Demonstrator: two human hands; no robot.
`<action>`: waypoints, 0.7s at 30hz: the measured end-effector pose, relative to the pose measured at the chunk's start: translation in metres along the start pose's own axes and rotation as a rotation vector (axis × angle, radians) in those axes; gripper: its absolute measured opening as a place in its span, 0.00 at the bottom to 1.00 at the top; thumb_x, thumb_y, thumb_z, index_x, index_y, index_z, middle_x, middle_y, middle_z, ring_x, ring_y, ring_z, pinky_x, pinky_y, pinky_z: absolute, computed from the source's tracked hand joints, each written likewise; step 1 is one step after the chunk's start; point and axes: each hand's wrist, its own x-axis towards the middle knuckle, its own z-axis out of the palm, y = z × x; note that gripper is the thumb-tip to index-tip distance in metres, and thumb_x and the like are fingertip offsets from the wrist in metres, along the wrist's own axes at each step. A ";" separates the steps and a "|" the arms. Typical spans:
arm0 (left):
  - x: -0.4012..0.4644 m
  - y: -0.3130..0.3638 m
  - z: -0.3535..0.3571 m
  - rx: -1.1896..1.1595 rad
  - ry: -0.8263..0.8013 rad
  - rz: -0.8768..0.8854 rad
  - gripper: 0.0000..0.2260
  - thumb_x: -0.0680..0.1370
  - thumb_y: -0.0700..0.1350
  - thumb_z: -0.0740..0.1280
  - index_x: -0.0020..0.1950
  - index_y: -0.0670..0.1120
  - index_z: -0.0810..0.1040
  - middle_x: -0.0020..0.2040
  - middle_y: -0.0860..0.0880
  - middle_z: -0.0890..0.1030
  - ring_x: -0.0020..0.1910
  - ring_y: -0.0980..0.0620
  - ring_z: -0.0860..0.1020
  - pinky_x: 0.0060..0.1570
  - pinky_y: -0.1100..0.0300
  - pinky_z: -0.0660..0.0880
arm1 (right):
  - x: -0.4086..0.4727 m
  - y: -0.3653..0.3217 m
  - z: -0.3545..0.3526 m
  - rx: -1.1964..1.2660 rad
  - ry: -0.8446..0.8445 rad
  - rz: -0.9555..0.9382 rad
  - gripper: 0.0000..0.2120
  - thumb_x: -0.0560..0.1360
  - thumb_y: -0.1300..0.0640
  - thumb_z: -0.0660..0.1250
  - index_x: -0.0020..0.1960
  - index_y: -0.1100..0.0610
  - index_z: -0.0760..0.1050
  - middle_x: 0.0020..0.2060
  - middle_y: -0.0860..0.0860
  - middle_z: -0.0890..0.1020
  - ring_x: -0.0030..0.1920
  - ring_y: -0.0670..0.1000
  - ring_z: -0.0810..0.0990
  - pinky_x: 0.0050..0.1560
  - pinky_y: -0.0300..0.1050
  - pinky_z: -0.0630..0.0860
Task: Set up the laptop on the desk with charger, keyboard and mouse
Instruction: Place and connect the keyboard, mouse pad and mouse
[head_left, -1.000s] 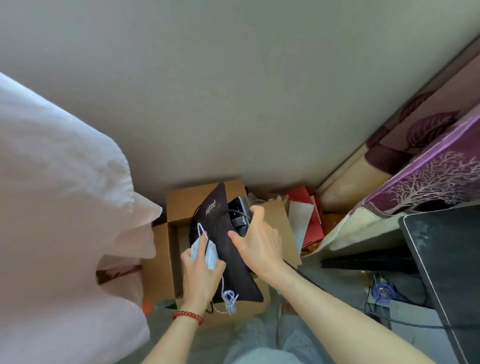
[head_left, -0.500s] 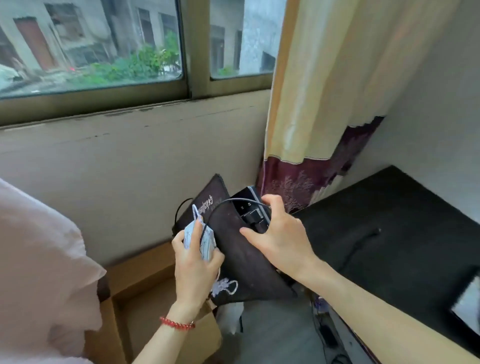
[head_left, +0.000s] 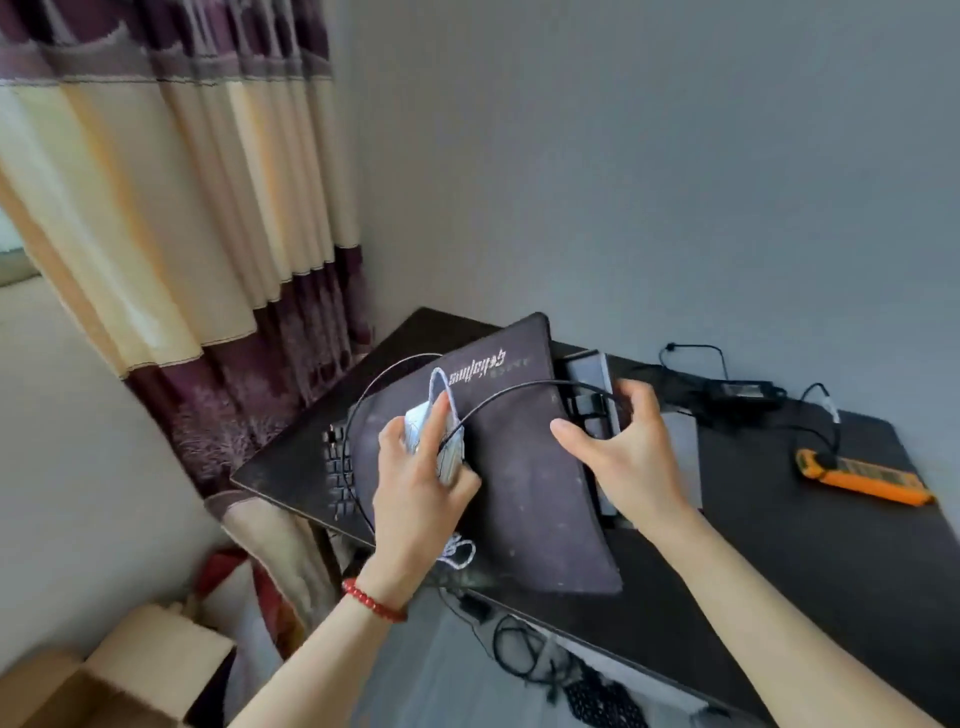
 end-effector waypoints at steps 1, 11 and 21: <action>-0.005 0.016 0.018 0.001 -0.046 0.021 0.35 0.67 0.44 0.68 0.71 0.61 0.59 0.63 0.47 0.63 0.62 0.46 0.67 0.55 0.55 0.71 | -0.004 0.012 -0.023 0.008 0.036 0.040 0.25 0.65 0.54 0.76 0.55 0.47 0.64 0.45 0.34 0.72 0.47 0.30 0.73 0.42 0.24 0.68; -0.046 0.092 0.162 0.099 -0.428 0.154 0.34 0.68 0.49 0.65 0.69 0.67 0.55 0.59 0.50 0.61 0.56 0.44 0.69 0.37 0.55 0.73 | -0.046 0.129 -0.163 0.085 0.333 0.423 0.23 0.67 0.57 0.75 0.55 0.49 0.66 0.43 0.39 0.76 0.40 0.34 0.78 0.37 0.31 0.70; -0.027 0.074 0.259 0.312 -0.716 0.118 0.35 0.69 0.51 0.64 0.70 0.67 0.50 0.65 0.47 0.60 0.57 0.41 0.67 0.41 0.53 0.72 | -0.006 0.247 -0.192 0.111 0.204 0.744 0.19 0.70 0.55 0.73 0.56 0.55 0.68 0.47 0.49 0.78 0.46 0.45 0.78 0.39 0.39 0.73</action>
